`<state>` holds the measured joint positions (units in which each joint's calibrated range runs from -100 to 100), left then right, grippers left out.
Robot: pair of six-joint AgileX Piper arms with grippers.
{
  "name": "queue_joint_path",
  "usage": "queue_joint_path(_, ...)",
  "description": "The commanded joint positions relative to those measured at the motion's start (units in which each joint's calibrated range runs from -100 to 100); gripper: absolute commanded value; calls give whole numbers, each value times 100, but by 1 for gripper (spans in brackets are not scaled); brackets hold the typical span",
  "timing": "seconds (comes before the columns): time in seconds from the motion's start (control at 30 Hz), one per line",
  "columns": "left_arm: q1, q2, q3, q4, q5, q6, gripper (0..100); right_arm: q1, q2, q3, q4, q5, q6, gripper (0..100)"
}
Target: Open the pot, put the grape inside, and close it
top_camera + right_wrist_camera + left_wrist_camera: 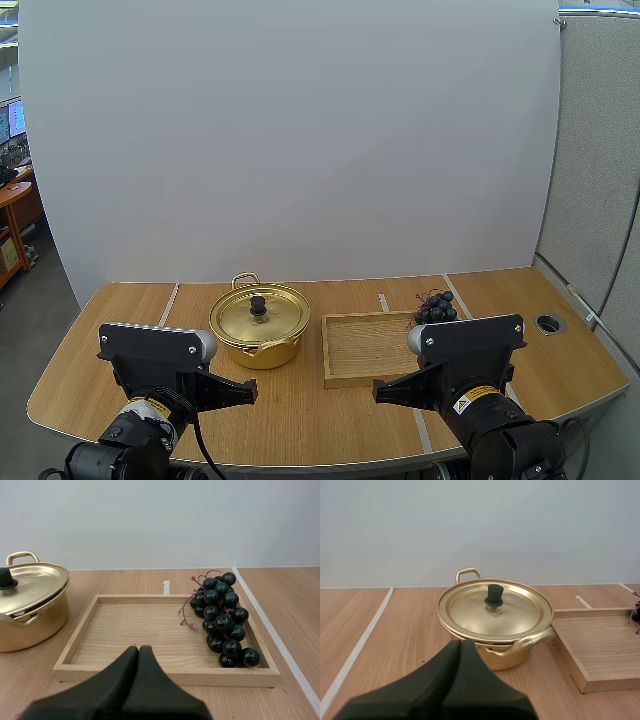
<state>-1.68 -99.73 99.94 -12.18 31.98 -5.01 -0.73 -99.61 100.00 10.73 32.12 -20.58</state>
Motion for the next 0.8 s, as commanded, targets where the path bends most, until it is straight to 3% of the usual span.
queue_joint_path(0.0,5,-27,6,-128,-20,-46,0,-19,-39,0,-28,-40,13,0)
queue_joint_path(0.17,5,-27,6,-118,-59,-46,0,-19,-39,0,359,-420,13,0)
queue_joint_path(0.33,5,-27,-241,-118,-59,-46,0,-19,-39,-108,359,-833,13,0)
queue_joint_path(0.57,5,-27,-1327,-74,-7,-37,0,-19,-39,-1419,359,-570,13,0)
queue_joint_path(0.77,5,-27,-2502,44,-7,-37,0,-19,-39,-2850,359,683,13,0)
